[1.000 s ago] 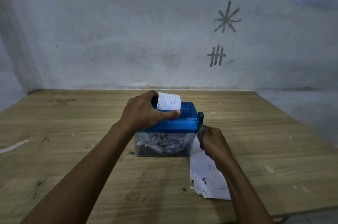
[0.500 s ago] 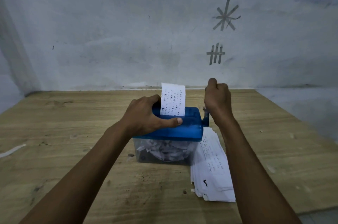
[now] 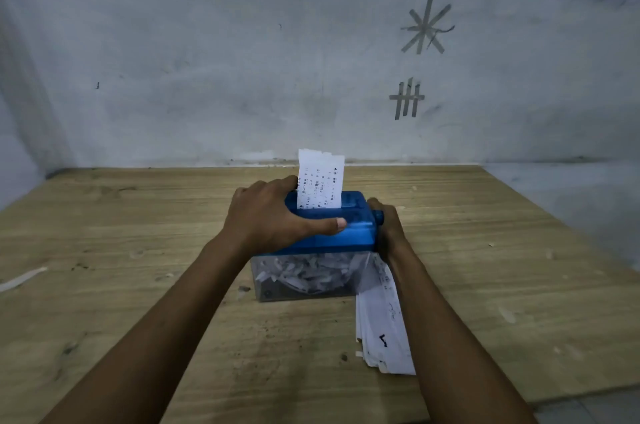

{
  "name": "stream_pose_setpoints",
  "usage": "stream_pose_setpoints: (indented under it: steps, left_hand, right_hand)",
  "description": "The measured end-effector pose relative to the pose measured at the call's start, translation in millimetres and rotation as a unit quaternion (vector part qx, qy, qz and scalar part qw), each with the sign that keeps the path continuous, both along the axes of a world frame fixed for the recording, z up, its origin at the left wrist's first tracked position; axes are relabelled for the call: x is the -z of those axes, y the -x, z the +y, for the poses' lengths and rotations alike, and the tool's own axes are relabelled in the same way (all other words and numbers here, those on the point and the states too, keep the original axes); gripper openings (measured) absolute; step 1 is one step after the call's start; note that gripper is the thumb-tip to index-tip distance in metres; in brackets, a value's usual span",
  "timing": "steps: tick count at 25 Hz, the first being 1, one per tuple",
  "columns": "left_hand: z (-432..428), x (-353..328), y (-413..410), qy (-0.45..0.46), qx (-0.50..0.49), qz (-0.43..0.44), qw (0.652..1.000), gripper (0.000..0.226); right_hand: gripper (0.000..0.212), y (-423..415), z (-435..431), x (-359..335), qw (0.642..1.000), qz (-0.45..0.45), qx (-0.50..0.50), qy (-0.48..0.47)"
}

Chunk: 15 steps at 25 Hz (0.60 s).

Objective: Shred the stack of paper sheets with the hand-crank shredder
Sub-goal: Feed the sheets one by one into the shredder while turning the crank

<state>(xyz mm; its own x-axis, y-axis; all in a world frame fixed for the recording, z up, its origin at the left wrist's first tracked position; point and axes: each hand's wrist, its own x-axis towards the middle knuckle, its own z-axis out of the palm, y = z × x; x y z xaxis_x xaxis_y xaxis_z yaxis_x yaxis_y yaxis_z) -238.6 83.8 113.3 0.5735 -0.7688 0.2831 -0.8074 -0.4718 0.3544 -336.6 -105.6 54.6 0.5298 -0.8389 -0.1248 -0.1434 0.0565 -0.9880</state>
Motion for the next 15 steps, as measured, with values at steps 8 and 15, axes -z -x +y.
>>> stream_pose_setpoints:
  steps: [8, 15]
  left_hand:
    - [2, -11, 9, -0.021, -0.007, -0.021, 1.000, 0.110]
    - [5, -8, 3, -0.028, 0.049, -0.030, 0.998, 0.109]
  right_hand:
    - [0.045, 72, 60, -8, 0.977, 0.086, 0.058, 0.188]
    - [0.058, 50, 67, -91, 0.937, -0.075, 0.181, 0.289]
